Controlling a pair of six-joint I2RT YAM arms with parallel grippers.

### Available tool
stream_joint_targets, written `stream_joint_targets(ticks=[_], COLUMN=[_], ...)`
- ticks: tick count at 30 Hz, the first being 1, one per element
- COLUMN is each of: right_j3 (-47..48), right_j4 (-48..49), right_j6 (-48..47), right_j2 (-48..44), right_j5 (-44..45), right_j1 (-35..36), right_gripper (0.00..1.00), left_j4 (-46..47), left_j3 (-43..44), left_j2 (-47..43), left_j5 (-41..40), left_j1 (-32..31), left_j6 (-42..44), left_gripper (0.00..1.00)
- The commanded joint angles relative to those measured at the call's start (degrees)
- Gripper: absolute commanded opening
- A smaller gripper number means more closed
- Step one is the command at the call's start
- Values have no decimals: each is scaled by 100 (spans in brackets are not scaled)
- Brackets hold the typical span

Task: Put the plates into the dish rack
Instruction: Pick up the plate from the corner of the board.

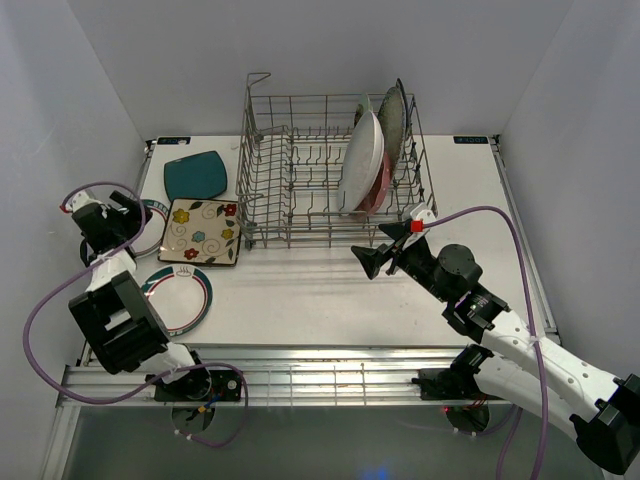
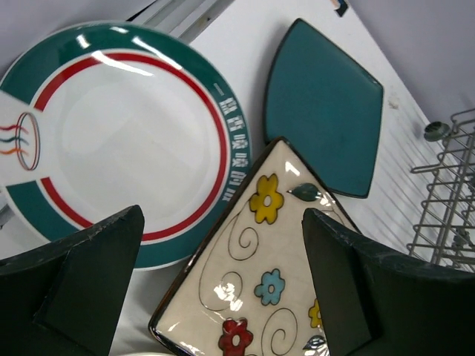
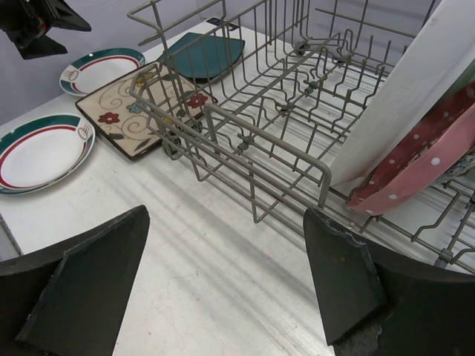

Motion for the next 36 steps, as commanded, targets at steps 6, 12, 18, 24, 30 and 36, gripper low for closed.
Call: stream_joint_targets(ticks=[6, 12, 18, 24, 30, 36], right_j3=[-64, -29, -20, -38, -55, -73], right_j4=[362, 389, 371, 371, 371, 371], right_j6=[80, 72, 72, 72, 80, 72], right_j2=[-103, -42, -33, -68, -85, -94], right_j5=[-38, -64, -56, -64, -56, -64], right_j1=[20, 20, 20, 20, 20, 20], right_gripper=[90, 90, 90, 90, 90, 90], left_j4=[207, 234, 243, 199, 155, 155], left_j3=[-242, -356, -409, -356, -374, -409], left_j2=[131, 315, 569, 886, 904, 896], left_j5=[-253, -315, -25, 195, -24, 89], left_j1=[221, 238, 405, 607, 616, 748], left_j6=[-575, -575, -681, -848, -909, -971], left_gripper=[98, 96, 95, 93, 93, 92])
